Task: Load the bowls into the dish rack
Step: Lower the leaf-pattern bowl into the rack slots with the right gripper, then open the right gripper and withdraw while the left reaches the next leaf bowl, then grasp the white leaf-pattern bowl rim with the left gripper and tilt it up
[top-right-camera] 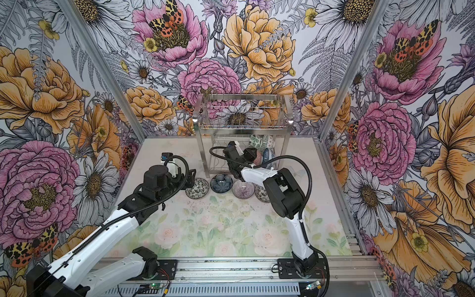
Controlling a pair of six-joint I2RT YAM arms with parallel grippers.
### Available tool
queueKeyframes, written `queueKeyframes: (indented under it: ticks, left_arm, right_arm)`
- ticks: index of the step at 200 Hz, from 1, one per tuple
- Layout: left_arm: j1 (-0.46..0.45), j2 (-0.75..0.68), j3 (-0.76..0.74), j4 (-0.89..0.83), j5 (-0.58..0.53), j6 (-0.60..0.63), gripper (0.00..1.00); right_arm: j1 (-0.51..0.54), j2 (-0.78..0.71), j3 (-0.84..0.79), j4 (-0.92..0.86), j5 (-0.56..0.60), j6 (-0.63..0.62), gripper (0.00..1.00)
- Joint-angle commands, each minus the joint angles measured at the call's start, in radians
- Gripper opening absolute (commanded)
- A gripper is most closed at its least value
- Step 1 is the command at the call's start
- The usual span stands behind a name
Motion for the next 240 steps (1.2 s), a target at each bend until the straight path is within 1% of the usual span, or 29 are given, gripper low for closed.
queueKeyframes:
  ticks: [1,9,19,49,70,90,116,135,150,173,211,226,240]
  left_arm:
    - [0.035,-0.055,-0.034,-0.07,0.021,-0.038,0.99]
    - [0.05,-0.075,-0.048,-0.084,0.031,-0.049,0.99]
    - [0.065,-0.097,-0.062,-0.105,0.038,-0.063,0.99]
    - [0.093,-0.143,-0.101,-0.141,0.042,-0.102,0.99]
    - [0.108,-0.133,-0.129,-0.142,0.053,-0.15,0.99]
    - [0.112,-0.102,-0.151,-0.142,0.055,-0.193,0.99]
    - [0.113,-0.059,-0.17,-0.132,0.056,-0.208,0.99]
    - [0.115,-0.037,-0.191,-0.111,0.068,-0.212,0.99]
    - [0.116,-0.026,-0.213,-0.086,0.076,-0.22,0.99]
    - [0.127,0.003,-0.243,-0.038,0.111,-0.226,0.99]
    - [0.148,0.088,-0.284,0.093,0.152,-0.218,0.98]
    - [0.154,0.138,-0.281,0.134,0.166,-0.209,0.96]
    - [0.158,0.187,-0.278,0.175,0.172,-0.201,0.91]
  right_arm:
    - [0.003,-0.085,0.0,-0.039,-0.034,0.046,0.66]
    - [0.005,-0.111,-0.013,-0.05,-0.051,0.059,0.75]
    - [0.005,-0.145,-0.037,-0.059,-0.076,0.08,0.82]
    - [0.02,-0.247,-0.114,-0.085,-0.154,0.139,0.91]
    - [0.049,-0.323,-0.187,-0.102,-0.209,0.185,1.0]
    - [0.087,-0.405,-0.259,-0.127,-0.25,0.249,1.0]
    - [0.136,-0.529,-0.339,-0.175,-0.313,0.351,1.0]
    - [0.144,-0.627,-0.392,-0.202,-0.417,0.456,1.0]
    - [0.141,-0.696,-0.425,-0.211,-0.499,0.51,1.0]
    - [0.134,-0.754,-0.427,-0.243,-0.575,0.559,1.0]
    - [0.111,-0.824,-0.457,-0.255,-0.623,0.62,1.0]
    - [0.098,-0.845,-0.471,-0.255,-0.641,0.635,1.0]
    - [0.088,-0.859,-0.479,-0.256,-0.647,0.638,1.0]
